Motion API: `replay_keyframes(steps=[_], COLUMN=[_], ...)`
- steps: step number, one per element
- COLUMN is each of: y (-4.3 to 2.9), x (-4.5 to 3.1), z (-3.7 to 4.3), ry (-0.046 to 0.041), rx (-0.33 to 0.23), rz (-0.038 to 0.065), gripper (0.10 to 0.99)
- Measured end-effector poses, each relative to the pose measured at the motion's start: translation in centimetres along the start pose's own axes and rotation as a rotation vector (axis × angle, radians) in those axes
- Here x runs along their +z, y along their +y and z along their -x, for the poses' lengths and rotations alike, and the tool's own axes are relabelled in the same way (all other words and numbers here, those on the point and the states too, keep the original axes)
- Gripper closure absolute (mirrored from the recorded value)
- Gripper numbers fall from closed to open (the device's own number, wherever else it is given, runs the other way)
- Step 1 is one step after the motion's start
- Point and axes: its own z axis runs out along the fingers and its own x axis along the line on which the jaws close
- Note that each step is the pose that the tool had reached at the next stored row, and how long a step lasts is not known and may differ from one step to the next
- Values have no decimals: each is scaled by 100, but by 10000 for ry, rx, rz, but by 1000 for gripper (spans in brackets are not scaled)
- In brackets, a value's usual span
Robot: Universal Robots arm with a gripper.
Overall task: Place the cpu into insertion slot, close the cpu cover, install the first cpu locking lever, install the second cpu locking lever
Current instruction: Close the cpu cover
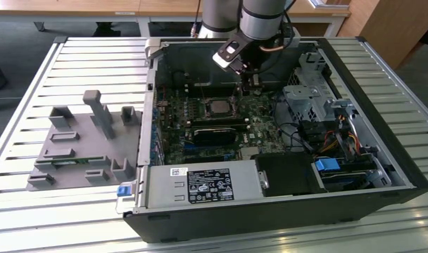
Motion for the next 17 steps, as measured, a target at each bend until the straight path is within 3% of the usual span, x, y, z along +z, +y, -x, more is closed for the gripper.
replay_keyframes(steps=[17], y=[-169], x=[37], z=[-1], ry=[-15], rx=[0], rz=[-1], gripper=[980])
